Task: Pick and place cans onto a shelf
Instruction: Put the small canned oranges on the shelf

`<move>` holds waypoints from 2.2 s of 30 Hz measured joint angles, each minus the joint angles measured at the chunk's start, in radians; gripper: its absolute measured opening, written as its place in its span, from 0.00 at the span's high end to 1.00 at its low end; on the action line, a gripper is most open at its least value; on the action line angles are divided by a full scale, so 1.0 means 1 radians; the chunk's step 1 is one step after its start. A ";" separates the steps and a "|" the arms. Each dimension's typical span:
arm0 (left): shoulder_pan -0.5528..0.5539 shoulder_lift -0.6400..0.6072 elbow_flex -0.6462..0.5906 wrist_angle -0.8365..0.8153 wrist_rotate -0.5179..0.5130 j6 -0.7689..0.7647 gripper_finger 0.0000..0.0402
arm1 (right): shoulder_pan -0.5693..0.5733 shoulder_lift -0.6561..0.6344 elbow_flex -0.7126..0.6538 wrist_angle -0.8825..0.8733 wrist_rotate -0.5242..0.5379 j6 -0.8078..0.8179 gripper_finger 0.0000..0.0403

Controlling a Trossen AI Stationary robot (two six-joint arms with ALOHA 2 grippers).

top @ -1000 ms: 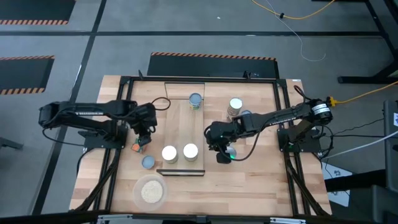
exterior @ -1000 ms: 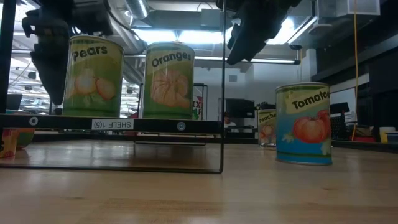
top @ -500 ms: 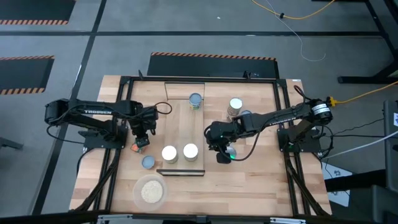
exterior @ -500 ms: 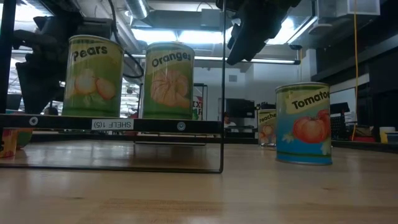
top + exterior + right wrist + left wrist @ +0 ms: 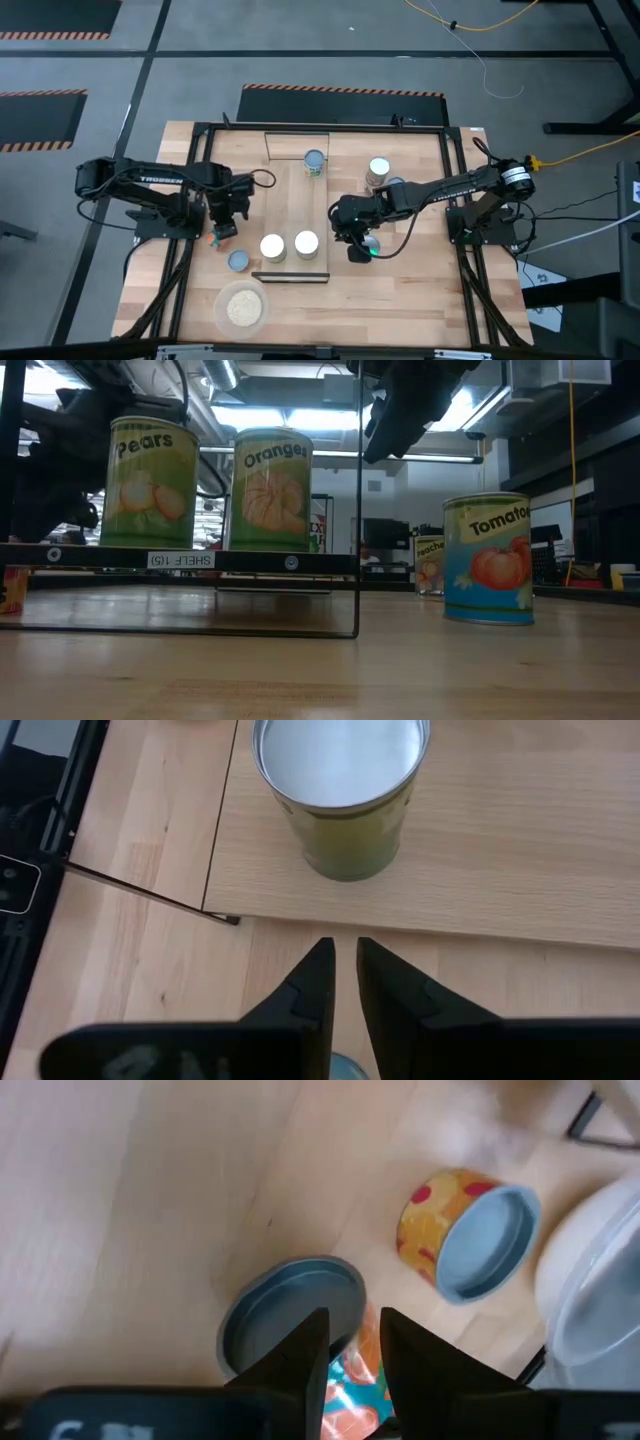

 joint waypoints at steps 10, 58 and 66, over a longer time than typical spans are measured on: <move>-0.089 0.000 0.000 -0.071 -0.002 0.050 0.79 | 0.004 0.000 0.000 0.000 0.000 0.023 0.87; -0.400 -0.001 0.188 -0.034 -0.182 -0.270 0.81 | 0.041 0.000 0.000 0.000 0.001 0.023 0.87; -0.401 0.004 0.201 -0.040 -0.087 -0.543 0.75 | 0.041 0.000 0.000 -0.001 0.001 0.023 0.87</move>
